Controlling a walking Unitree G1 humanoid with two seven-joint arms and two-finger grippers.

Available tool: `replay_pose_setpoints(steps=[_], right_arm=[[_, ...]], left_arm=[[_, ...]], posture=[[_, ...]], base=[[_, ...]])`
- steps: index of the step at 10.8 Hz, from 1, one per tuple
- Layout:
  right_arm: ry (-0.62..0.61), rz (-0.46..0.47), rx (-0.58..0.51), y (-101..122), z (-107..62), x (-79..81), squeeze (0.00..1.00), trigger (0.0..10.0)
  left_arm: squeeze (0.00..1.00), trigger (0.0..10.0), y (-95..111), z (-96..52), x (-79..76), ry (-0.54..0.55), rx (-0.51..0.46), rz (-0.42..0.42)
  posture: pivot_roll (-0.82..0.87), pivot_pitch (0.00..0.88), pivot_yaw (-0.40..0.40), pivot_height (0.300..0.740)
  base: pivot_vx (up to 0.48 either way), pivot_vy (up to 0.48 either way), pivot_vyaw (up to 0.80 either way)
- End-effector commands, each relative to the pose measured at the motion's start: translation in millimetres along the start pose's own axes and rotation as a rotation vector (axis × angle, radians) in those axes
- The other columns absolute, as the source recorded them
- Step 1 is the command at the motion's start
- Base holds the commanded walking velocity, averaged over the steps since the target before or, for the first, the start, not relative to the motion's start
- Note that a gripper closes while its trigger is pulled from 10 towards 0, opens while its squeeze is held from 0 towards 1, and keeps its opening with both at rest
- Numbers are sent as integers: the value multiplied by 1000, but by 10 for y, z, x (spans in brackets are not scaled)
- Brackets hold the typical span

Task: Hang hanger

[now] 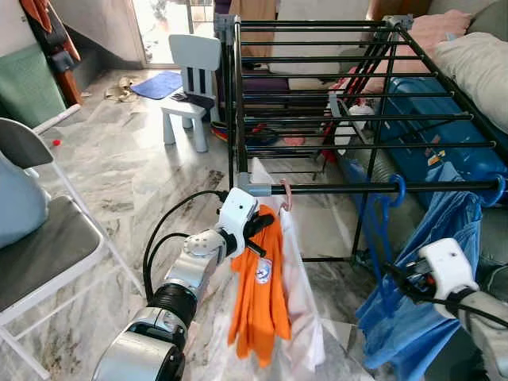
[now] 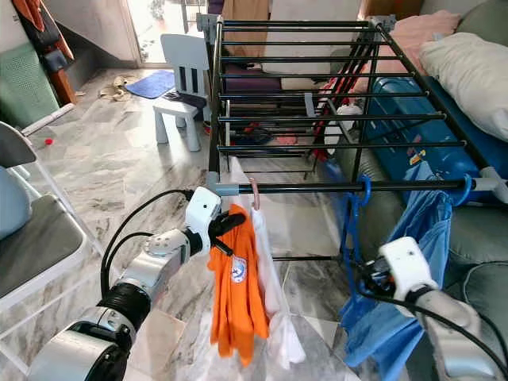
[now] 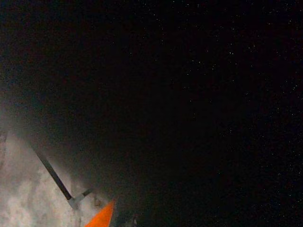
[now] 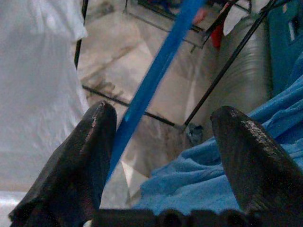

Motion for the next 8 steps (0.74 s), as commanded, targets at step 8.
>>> replay_pose_setpoints(steps=[8], right_arm=[[-47,-51,-8,37,145,-63,0,4902]], left_arm=[[0,10000,57,27,-13,2,-7,15]], posture=[[-15,3,-21,740]], base=[[0,0,0]])
Point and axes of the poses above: a point about 5 cm out from each wrist's last joint towards the gripper, its own z axis pointing out of the wrist towards the gripper, its own y axis along the axis of the wrist's last joint, x = y × z, the point moved 5 cm from there along z, pointing out of the wrist towards the gripper, and after that the axes turned 9 degrees about z, right-handed, at the moved point
